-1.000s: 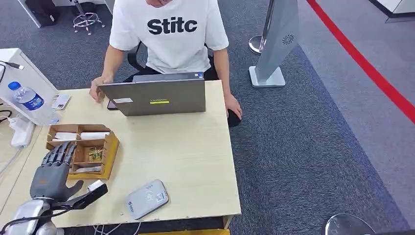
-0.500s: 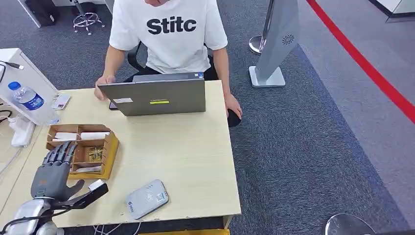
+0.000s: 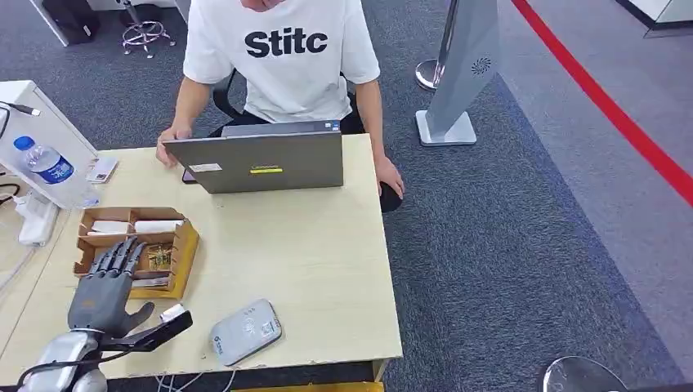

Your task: Pass the card to the sensor for recognition and then transmit it.

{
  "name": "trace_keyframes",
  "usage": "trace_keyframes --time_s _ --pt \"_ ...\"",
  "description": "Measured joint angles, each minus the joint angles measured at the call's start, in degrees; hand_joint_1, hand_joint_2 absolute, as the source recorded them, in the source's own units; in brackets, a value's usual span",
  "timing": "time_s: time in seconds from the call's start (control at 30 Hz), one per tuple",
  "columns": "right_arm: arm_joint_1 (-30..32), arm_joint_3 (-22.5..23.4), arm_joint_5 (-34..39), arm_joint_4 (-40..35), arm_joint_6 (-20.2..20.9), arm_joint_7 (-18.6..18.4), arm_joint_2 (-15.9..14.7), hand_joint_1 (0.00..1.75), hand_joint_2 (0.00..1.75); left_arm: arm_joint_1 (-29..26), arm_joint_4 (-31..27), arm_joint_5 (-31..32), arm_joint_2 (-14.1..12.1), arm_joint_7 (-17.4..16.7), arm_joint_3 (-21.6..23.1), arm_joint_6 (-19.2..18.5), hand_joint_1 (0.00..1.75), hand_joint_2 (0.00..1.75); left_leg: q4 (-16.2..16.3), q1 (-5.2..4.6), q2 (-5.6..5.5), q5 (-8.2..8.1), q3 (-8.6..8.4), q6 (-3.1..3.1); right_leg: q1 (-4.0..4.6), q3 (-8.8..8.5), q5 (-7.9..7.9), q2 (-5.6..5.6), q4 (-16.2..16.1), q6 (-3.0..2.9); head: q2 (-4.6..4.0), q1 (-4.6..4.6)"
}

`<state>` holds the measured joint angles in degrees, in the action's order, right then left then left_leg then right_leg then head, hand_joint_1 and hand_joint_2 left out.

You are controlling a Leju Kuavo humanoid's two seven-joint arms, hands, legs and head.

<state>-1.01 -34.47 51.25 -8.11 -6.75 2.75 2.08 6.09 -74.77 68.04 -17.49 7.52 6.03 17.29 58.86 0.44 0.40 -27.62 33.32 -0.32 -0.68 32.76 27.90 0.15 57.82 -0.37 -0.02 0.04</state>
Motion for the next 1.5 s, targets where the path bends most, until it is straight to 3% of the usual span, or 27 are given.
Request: trace_keyframes --time_s 0.37,0.4,0.43,1.23,1.5 --pt "0.00 -0.04 0.26 0.00 0.00 0.39 0.00 0.00 1.75 0.00 0.00 -0.63 0.00 -0.02 0.22 -0.13 0.00 1.75 0.00 0.00 0.00 0.00 0.00 0.00 0.00 0.00 0.00 0.00 0.00 0.00 0.02 0.00" --pt "0.00 -0.04 0.26 0.00 0.00 0.39 0.00 0.00 1.75 0.00 -0.02 -0.66 0.00 -0.02 0.22 -0.13 1.68 1.75 0.00 0.00 0.00 0.00 0.00 0.00 0.00 0.00 0.00 0.00 0.00 0.00 0.00 0.00" --pt "0.00 -0.04 0.26 0.00 0.00 0.42 0.00 0.00 1.75 0.00 -0.02 -0.70 0.00 -0.02 0.22 -0.13 1.75 1.75 0.00 0.00 0.00 0.00 0.00 0.00 0.00 0.00 0.00 0.00 0.00 0.00 0.02 0.00" --pt "0.00 -0.68 1.05 0.02 0.02 0.44 0.00 0.00 1.75 0.04 -0.13 -2.54 -0.02 1.09 0.20 -0.17 1.75 1.75 0.00 0.00 0.00 0.00 0.00 0.00 0.00 0.00 0.00 0.00 0.00 0.00 0.02 0.00" --pt "0.00 -1.22 1.20 0.04 0.00 0.52 -0.02 0.00 1.75 0.89 -2.33 -4.41 -1.02 1.22 -1.03 2.71 1.75 1.75 0.00 0.02 -0.01 0.01 0.00 -0.01 0.03 0.00 0.00 0.00 0.00 -0.01 0.00 0.00"
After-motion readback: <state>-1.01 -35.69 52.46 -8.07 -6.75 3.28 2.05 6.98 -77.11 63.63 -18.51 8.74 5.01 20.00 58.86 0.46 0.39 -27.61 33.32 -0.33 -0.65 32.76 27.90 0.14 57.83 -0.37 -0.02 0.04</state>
